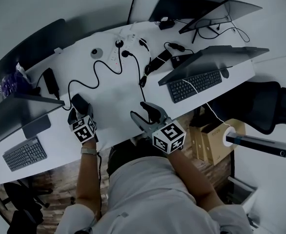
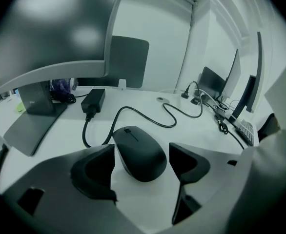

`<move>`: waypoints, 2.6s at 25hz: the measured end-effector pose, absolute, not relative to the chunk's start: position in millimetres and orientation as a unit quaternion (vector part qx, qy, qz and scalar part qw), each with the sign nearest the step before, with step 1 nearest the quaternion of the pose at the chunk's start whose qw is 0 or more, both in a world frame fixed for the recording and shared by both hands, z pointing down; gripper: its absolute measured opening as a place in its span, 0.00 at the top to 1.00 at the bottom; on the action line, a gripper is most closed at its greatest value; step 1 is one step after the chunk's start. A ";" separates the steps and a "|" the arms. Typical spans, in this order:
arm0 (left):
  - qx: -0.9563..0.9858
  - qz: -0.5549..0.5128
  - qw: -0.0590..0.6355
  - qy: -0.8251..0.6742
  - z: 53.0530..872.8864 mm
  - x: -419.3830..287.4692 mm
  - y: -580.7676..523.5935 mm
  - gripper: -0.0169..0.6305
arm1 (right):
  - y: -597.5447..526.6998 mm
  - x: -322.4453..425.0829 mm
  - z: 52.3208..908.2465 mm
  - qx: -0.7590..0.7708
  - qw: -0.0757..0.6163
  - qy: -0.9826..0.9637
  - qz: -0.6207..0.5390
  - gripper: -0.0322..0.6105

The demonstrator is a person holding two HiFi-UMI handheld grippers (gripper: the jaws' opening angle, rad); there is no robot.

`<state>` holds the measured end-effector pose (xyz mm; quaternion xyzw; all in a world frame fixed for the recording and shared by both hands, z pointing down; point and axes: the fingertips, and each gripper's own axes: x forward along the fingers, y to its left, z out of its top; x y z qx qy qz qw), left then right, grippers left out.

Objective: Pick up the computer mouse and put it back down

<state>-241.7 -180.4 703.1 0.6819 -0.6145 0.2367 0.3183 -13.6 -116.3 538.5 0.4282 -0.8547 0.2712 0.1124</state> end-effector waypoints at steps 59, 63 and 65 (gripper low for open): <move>0.701 0.254 0.301 -0.595 711.6 -219.0 -175.2 0.51 | -92.5 3.0 544.5 0.440 0.090 -0.838 0.310 0.64; 0.713 0.255 0.283 -0.588 693.8 -214.2 -165.7 0.51 | -90.9 -0.4 538.9 0.429 0.085 -0.846 0.304 0.64; 0.719 0.253 0.276 -0.585 681.3 -212.4 -161.3 0.51 | -90.1 -2.1 534.7 0.423 0.082 -0.851 0.299 0.64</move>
